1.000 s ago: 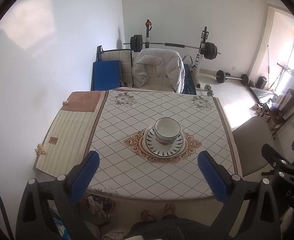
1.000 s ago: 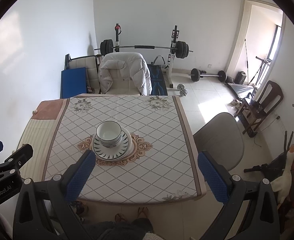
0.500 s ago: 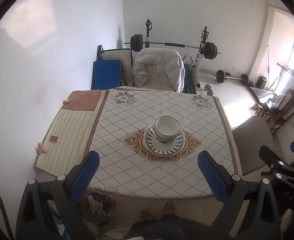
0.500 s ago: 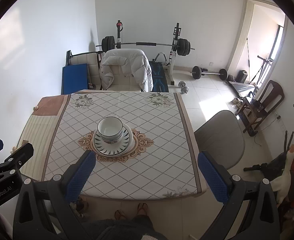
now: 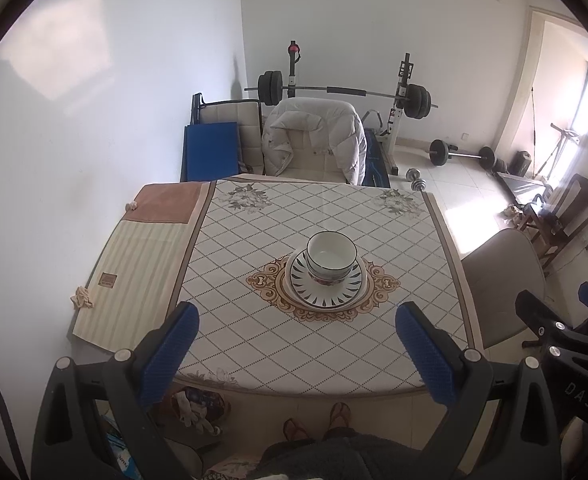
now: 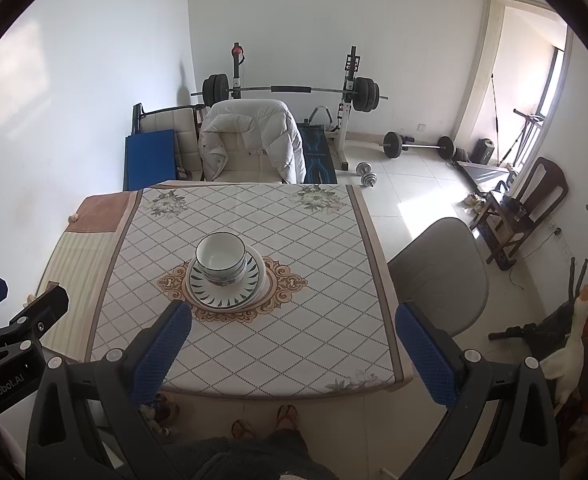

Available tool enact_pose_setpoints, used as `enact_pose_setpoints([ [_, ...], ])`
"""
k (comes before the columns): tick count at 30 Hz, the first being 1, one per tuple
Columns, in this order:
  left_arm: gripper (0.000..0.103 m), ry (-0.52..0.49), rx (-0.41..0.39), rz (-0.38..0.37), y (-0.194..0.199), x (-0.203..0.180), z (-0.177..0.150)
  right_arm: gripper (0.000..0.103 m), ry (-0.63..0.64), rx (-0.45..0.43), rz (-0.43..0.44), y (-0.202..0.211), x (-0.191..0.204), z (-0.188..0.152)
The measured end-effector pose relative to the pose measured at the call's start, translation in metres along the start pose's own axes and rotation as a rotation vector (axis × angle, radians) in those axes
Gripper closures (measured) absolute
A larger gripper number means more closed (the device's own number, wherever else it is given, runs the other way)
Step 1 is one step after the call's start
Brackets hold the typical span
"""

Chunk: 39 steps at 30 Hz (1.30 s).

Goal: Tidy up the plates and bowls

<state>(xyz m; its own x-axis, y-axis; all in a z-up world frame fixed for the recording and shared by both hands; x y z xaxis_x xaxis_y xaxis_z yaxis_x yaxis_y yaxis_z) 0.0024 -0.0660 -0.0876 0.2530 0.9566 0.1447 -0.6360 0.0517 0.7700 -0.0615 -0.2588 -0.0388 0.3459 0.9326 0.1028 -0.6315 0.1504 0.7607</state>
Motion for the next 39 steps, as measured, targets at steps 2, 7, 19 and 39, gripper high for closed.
enact_pose_setpoints([
  [2, 0.002, -0.001, 0.004, -0.004, -0.001, -0.001, -0.001, 0.000, -0.004, 0.006, 0.004, -0.001, 0.001, -0.002],
  [7, 0.002, -0.007, 0.009, -0.005, -0.002, -0.003, -0.002, 0.000, -0.001, 0.010, 0.005, 0.000, 0.002, -0.006],
  [19, 0.002, -0.009, 0.009, 0.001, -0.001, -0.005, -0.004, 0.000, -0.005, 0.014, 0.006, -0.001, -0.001, -0.010],
  [39, 0.002, -0.027, 0.005, 0.001, -0.003, -0.007, 0.001, 0.000, -0.037, 0.007, -0.012, 0.000, -0.009, -0.018],
])
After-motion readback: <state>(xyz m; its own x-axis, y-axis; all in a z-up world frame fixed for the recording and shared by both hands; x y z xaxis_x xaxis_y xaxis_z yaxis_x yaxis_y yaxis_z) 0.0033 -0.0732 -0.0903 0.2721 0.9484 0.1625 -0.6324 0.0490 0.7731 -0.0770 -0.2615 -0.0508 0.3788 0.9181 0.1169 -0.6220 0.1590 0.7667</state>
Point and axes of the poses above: each gripper's, at about its wrist camera, not at the fingertips, and y roughly against the way its jaws point, x to its left, z to its top, the point moved 10 cm from there along -y, roughly the way its jaws point, and after that the axes turned 14 degrees about -y, right-handed, at the moved point
